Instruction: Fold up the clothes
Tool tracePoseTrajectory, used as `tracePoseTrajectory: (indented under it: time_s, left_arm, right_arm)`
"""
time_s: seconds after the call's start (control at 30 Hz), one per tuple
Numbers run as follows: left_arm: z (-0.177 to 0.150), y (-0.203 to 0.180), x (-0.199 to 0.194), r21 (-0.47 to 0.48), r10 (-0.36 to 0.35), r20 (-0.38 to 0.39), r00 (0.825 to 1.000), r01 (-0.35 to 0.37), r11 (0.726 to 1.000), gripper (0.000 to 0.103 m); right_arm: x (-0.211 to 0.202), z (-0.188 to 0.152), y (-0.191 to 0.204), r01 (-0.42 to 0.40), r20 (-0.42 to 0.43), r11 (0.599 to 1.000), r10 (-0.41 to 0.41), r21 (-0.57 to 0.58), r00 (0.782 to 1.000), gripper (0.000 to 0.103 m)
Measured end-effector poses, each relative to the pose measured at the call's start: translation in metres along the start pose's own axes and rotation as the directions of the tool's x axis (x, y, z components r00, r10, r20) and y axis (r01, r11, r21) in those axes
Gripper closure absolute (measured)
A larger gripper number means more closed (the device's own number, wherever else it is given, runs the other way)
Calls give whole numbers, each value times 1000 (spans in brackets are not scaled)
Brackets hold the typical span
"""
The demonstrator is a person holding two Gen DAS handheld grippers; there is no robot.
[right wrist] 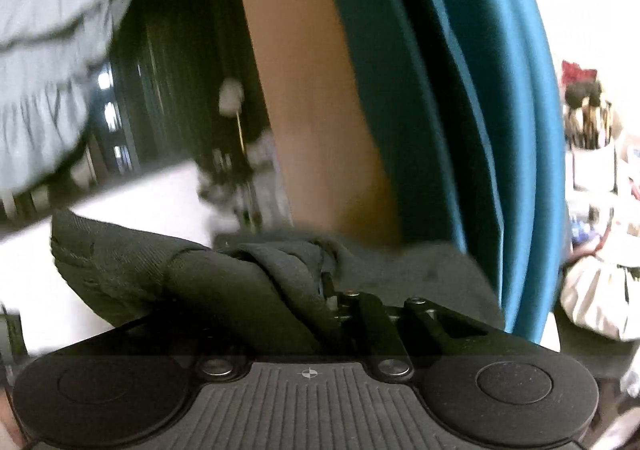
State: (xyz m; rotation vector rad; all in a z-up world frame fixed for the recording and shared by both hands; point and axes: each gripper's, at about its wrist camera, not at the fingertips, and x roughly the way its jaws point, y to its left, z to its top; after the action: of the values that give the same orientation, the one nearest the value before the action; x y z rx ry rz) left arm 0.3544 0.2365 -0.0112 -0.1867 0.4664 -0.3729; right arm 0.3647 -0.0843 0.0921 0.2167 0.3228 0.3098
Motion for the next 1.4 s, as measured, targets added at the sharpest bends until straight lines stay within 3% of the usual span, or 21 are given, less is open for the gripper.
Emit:
tracePoseTrajectory:
  time_s: [0.1,0.2,0.37,0.43,0.53,0.6,0.7,0.8,0.87,1.03,1.17,1.4]
  left_arm:
    - [14,-4,-24,-19,-7,88,996,9,1000,84]
    - [33,-9,-50,-39,-44,203,978,53,998,84]
    - [65,-11,-101,-61,-113,398,910,150,987,84]
    - [77,-5,-119,-115,-136,449,883,209,971,84]
    - [86,0,-138,-129,-129,507,853,222,966,84]
    - [87,4,-139,-126,-98,499,861,183,975,84]
    - [77,12,-123,-166,-29,414,910,106,980,84]
    - [56,18,-94,-194,26,286,958,31,981,84]
    - [42,21,-80,-206,53,214,975,-8,979,84]
    - [24,26,-59,-220,78,87,993,-57,974,83]
    - [22,33,-50,-253,42,47,998,-28,967,83]
    - [21,17,-30,-176,53,-33,998,-58,983,83]
  right_arm:
    - [-15,25,0,-41,107,998,36,44,994,94]
    - [-26,43,1,-74,183,994,58,84,981,94]
    - [-49,58,2,-161,260,982,130,100,957,94]
    - [-56,62,1,-238,275,960,192,146,942,94]
    - [-68,65,1,-319,316,936,261,148,912,94]
    - [-71,64,0,-321,316,938,268,130,910,94]
    - [-66,47,-11,-230,233,961,191,153,954,94]
    - [-45,20,-30,-61,108,975,39,212,993,94]
    - [-26,2,-45,72,12,966,-78,247,997,94]
    - [-6,-29,-70,216,-128,932,-186,289,974,94]
    - [4,-39,-65,220,-177,950,-182,223,967,90]
    - [2,-59,-42,204,-196,964,-170,169,966,87]
